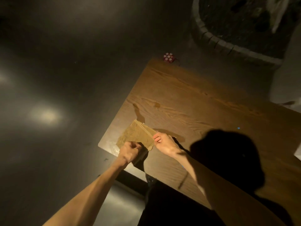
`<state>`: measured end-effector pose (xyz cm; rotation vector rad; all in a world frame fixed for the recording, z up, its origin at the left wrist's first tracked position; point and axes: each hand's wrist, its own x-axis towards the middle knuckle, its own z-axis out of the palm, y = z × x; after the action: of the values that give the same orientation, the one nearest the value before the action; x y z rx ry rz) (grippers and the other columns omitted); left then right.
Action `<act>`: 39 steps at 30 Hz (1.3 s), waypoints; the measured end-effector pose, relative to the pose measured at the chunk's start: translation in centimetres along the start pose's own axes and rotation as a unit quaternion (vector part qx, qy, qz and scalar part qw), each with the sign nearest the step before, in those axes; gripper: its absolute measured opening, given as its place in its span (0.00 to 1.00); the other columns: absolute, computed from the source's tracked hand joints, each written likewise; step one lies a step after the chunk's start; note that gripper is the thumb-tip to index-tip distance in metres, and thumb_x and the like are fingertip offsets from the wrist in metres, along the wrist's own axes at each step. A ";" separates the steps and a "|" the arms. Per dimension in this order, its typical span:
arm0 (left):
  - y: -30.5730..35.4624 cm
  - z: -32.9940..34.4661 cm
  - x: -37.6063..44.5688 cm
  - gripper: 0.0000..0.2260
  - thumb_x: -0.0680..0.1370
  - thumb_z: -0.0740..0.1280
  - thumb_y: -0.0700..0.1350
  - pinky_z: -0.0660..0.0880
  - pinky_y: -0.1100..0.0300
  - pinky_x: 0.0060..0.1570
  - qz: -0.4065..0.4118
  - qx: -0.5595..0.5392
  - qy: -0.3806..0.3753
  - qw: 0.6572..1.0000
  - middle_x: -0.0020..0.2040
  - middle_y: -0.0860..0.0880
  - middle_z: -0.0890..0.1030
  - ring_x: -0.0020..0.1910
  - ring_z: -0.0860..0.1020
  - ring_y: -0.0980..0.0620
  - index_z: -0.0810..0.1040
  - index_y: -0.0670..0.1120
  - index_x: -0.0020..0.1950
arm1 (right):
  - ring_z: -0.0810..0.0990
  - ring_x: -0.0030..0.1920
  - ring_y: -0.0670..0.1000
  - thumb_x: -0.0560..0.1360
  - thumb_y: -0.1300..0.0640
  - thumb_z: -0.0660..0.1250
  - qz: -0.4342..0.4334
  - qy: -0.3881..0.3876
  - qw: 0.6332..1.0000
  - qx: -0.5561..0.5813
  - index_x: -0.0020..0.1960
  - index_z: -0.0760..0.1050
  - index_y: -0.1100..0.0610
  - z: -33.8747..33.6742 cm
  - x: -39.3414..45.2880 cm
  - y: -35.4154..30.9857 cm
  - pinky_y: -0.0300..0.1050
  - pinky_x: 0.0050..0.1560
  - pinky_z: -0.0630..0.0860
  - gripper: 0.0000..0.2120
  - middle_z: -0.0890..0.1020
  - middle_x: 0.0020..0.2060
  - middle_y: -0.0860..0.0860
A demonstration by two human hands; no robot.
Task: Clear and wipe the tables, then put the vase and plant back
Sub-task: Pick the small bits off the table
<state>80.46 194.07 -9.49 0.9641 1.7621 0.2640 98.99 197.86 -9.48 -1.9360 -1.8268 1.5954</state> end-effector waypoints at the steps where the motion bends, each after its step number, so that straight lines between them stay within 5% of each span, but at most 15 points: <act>1: -0.6 0.1 0.3 0.07 0.78 0.66 0.39 0.81 0.56 0.44 -0.003 -0.004 -0.003 1.000 0.44 0.48 0.84 0.46 0.83 0.49 0.84 0.44 0.44 | 0.82 0.59 0.50 0.79 0.64 0.66 0.006 -0.009 1.000 -0.005 0.64 0.78 0.57 0.6 0.1 0.2 0.41 0.64 0.75 0.14 0.83 0.57 0.52; 7: 0.9 1.6 1.1 0.08 0.81 0.65 0.44 0.83 0.52 0.39 -0.007 -0.016 -0.027 0.999 0.44 0.45 0.85 0.43 0.84 0.45 0.83 0.46 0.48 | 0.82 0.58 0.51 0.77 0.59 0.69 0.069 0.041 0.996 -0.042 0.60 0.80 0.53 0.2 0.1 2.7 0.34 0.56 0.71 0.12 0.84 0.56 0.50; 11: 2.1 3.9 2.6 0.07 0.79 0.66 0.46 0.79 0.58 0.35 0.007 0.008 -0.009 1.000 0.42 0.46 0.85 0.39 0.82 0.49 0.82 0.49 0.43 | 0.81 0.58 0.53 0.77 0.55 0.71 0.077 0.064 0.995 0.007 0.60 0.77 0.52 0.4 0.8 3.4 0.46 0.63 0.76 0.12 0.83 0.55 0.51; 14: 2.8 5.3 2.9 0.07 0.79 0.66 0.46 0.81 0.56 0.46 0.027 0.031 0.000 0.999 0.44 0.48 0.85 0.43 0.82 0.50 0.83 0.48 0.50 | 0.78 0.62 0.55 0.76 0.54 0.70 0.070 0.090 0.993 0.022 0.64 0.75 0.51 1.5 1.6 2.7 0.52 0.66 0.75 0.17 0.79 0.61 0.52; 19: 3.4 5.6 3.4 0.09 0.80 0.63 0.44 0.79 0.55 0.49 0.008 0.003 0.162 0.987 0.46 0.44 0.84 0.44 0.81 0.45 0.82 0.43 0.53 | 0.69 0.70 0.59 0.76 0.60 0.69 0.015 0.106 0.993 -0.054 0.73 0.65 0.54 3.0 3.3 0.0 0.54 0.68 0.71 0.28 0.71 0.69 0.57; 25: 0.4 3.1 3.9 0.08 0.80 0.64 0.44 0.81 0.50 0.51 -0.032 -0.022 0.160 0.986 0.44 0.47 0.83 0.47 0.83 0.45 0.82 0.44 0.50 | 0.70 0.69 0.59 0.70 0.53 0.75 0.033 0.086 0.972 -0.218 0.71 0.67 0.59 5.3 4.1 -1.8 0.52 0.69 0.68 0.33 0.75 0.66 0.59; 29: 0.2 1.4 3.6 0.07 0.81 0.63 0.45 0.80 0.47 0.54 -0.031 -0.076 0.166 0.983 0.47 0.46 0.84 0.48 0.82 0.47 0.80 0.47 0.51 | 0.79 0.61 0.57 0.73 0.56 0.72 0.045 -0.004 0.999 -0.027 0.67 0.75 0.57 5.4 4.2 -1.9 0.48 0.55 0.77 0.24 0.80 0.57 0.54; 32: 2.0 0.0 3.0 0.10 0.84 0.58 0.47 0.79 0.49 0.53 -0.030 -0.118 0.150 0.981 0.50 0.45 0.82 0.49 0.80 0.48 0.78 0.46 0.55 | 0.69 0.69 0.52 0.70 0.47 0.70 0.072 -0.076 0.976 0.191 0.76 0.66 0.48 3.8 2.4 -2.7 0.51 0.65 0.72 0.35 0.70 0.68 0.48; 36: 6.7 -0.4 2.2 0.12 0.85 0.57 0.48 0.73 0.60 0.42 -0.001 -0.123 0.087 0.989 0.47 0.49 0.80 0.44 0.77 0.56 0.78 0.44 0.54 | 0.78 0.59 0.56 0.71 0.51 0.68 0.069 -0.024 0.922 0.381 0.61 0.75 0.52 -1.0 -0.8 -2.3 0.55 0.61 0.78 0.19 0.79 0.57 0.54; 39: 11.3 0.9 1.0 0.13 0.84 0.58 0.47 0.71 0.61 0.37 0.025 -0.086 0.017 0.996 0.38 0.50 0.78 0.35 0.75 0.56 0.78 0.44 0.48 | 0.80 0.60 0.53 0.69 0.48 0.70 0.068 0.037 0.901 0.426 0.61 0.79 0.48 -5.2 -3.8 -0.2 0.58 0.62 0.78 0.21 0.82 0.58 0.53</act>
<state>86.52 201.92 -3.85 0.8829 1.7161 0.4586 103.12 198.10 -4.58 -1.6519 -0.7243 1.8659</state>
